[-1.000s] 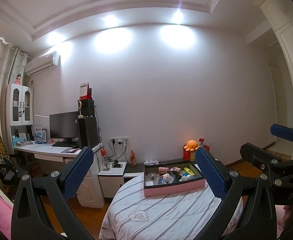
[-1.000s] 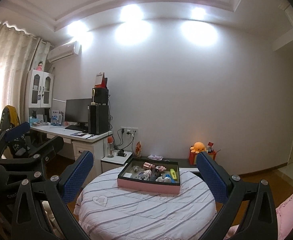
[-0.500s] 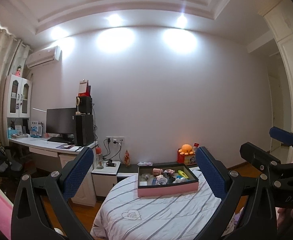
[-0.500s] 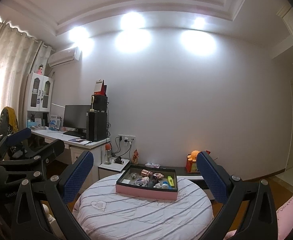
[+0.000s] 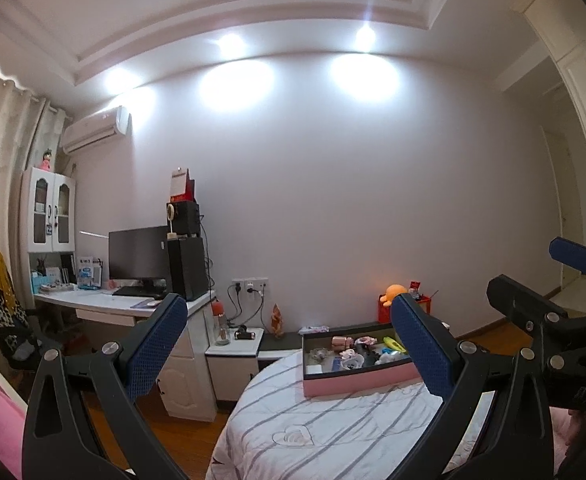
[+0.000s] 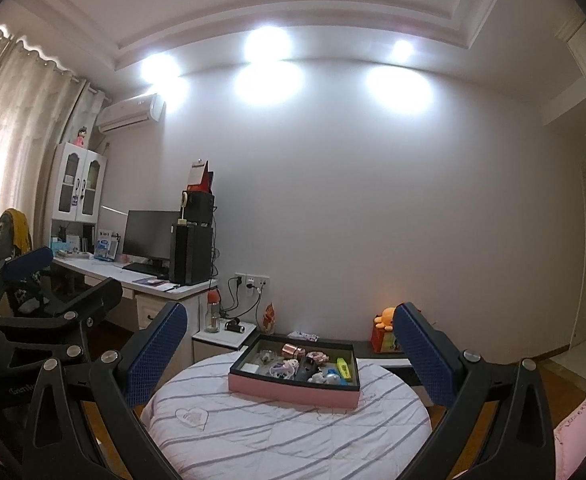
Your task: Organize rigid objects
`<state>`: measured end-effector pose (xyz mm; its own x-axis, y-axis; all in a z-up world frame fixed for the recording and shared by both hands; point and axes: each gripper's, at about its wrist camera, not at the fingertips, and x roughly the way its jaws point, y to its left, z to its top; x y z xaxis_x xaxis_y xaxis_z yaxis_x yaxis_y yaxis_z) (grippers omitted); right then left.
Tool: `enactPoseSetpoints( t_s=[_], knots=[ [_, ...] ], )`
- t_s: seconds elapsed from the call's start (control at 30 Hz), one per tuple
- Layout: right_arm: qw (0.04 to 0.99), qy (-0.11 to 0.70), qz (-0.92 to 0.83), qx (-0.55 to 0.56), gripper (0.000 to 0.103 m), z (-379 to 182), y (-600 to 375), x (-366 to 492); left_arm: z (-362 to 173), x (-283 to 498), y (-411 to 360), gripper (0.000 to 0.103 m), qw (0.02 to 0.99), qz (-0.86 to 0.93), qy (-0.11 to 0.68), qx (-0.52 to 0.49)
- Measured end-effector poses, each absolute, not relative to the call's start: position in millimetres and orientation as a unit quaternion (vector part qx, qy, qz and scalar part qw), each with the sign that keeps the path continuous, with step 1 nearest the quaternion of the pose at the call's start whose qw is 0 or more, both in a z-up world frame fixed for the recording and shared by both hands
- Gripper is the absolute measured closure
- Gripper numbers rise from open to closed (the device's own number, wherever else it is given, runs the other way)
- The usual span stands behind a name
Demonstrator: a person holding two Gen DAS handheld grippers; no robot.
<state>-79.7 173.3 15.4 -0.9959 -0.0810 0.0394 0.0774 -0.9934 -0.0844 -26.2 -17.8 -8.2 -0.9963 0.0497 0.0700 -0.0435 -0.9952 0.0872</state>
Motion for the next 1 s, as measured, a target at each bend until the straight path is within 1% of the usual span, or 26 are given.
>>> enactPoseSetpoints(
  t_s=[0.33,1.0],
  knots=[
    [0.044,0.027,-0.999,-0.006,0.0,5,170,-91,-21,-43,-23,0.0,0.017,0.999,0.046,0.023],
    [0.047,0.023,-0.999,-0.015,0.0,10,178,-83,-20,-32,-19,0.0,0.035,0.998,0.041,0.038]
  ],
)
